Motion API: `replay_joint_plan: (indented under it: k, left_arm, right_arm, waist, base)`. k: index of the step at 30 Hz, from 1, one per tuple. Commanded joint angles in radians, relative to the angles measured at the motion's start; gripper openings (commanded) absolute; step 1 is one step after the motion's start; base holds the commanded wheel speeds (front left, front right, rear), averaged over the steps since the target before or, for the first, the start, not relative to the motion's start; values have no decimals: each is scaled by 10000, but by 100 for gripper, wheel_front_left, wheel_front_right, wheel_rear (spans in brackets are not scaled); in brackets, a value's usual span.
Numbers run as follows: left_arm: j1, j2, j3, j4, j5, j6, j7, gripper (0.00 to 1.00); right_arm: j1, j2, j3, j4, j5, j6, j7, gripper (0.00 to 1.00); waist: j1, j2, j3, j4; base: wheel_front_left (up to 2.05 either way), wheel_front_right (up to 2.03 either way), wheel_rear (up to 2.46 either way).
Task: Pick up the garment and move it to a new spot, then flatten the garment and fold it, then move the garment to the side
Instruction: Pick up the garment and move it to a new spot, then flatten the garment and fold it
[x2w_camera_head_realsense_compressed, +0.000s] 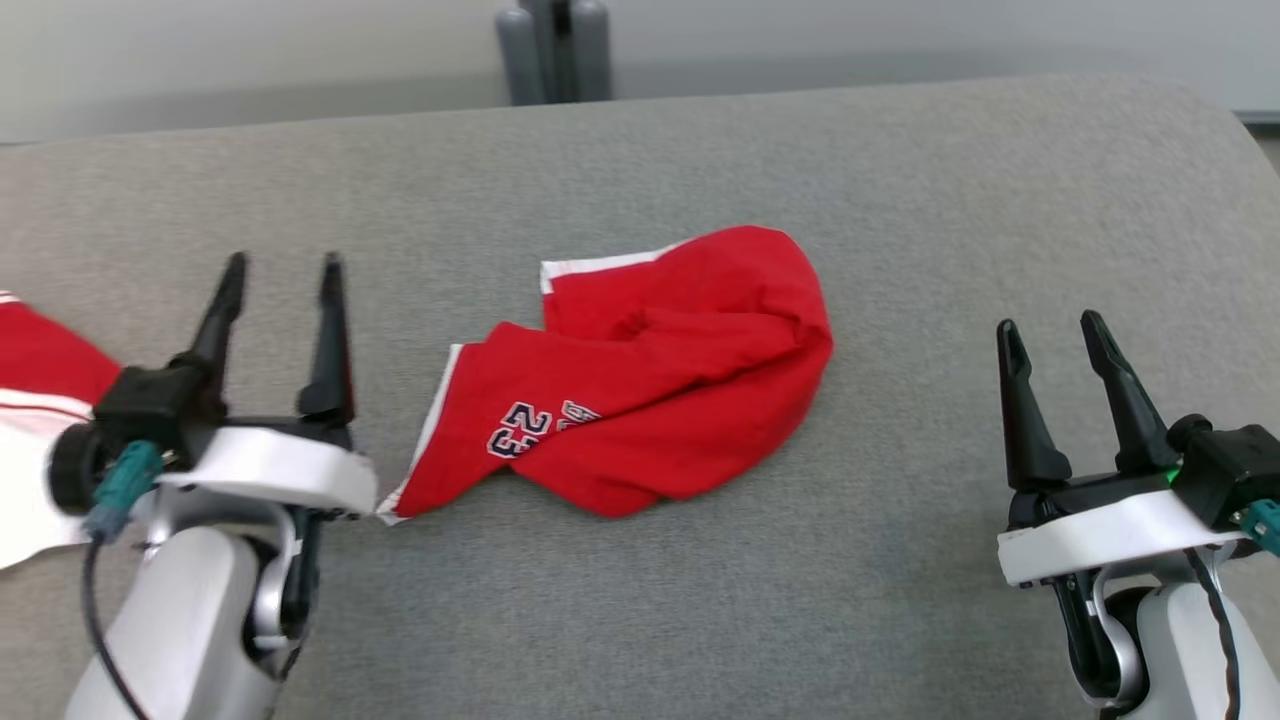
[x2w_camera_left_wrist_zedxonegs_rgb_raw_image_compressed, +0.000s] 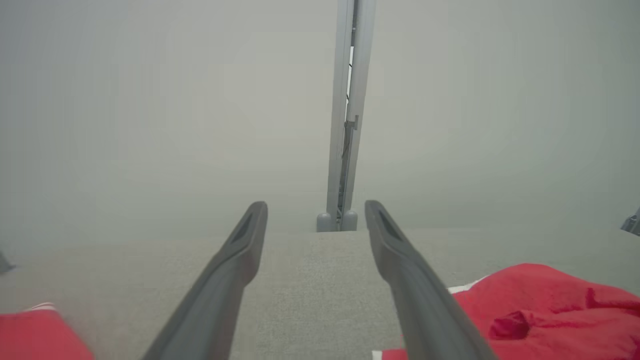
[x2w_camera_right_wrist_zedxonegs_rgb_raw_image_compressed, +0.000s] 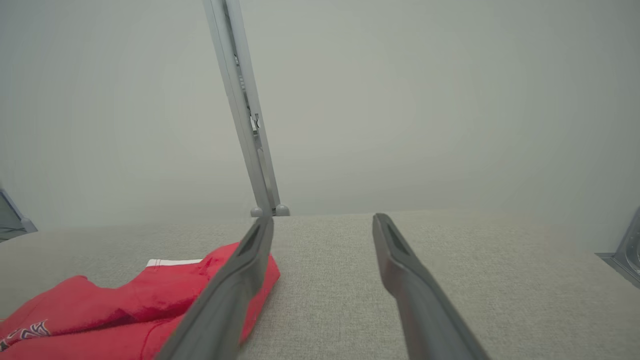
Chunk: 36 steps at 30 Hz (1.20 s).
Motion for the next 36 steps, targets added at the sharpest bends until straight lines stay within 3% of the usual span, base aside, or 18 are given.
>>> replay_joint_plan:
  k: [1, 8, 15, 36]
  left_arm:
    - [168, 96, 109, -89, -71, 101, -63, 100]
    - [1453, 686, 807, -939, -193, 652, -56, 100]
    - [3001, 1133, 696, -2217, -4, 1081, 544, 100]
    - [3972, 1282, 719, -2955, -169, 1572, 1149, 100]
  right_arm:
    - [151, -56, -39, -61, -85, 21, 73, 100]
    - [408, -57, 82, -80, -131, 23, 327, 100]
    - [968, -57, 117, -167, -106, 23, 518, 100]
    - [1587, -54, -113, -665, -81, 23, 865, 100]
  waist:
    - [0, 0, -285, 329]
    - [0, 0, -824, 595]
    - [0, 0, -1382, 592]
    - [0, 0, -1667, 518]
  base:
    - [0, 0, 0]
    - [0, 0, 0]
    - [0, 0, 0]
    - [0, 0, 0]
